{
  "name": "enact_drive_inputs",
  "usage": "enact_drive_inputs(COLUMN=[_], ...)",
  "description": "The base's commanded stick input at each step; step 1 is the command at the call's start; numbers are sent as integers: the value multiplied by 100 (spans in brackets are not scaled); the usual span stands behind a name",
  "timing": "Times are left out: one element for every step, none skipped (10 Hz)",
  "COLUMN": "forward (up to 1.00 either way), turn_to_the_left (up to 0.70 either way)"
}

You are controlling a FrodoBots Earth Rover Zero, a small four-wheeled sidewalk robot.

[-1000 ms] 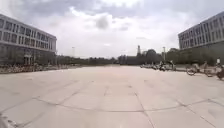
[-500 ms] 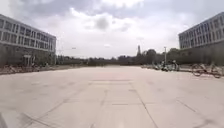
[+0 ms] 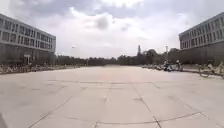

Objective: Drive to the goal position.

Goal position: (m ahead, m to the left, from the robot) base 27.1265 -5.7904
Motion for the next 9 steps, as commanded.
enact_drive_inputs(forward=[98, 98, 98, 98, 98, 98, 98, 98, 98], turn_to_the_left=[3, 3, 3, 3, 3, 3, 3, 3, 3])
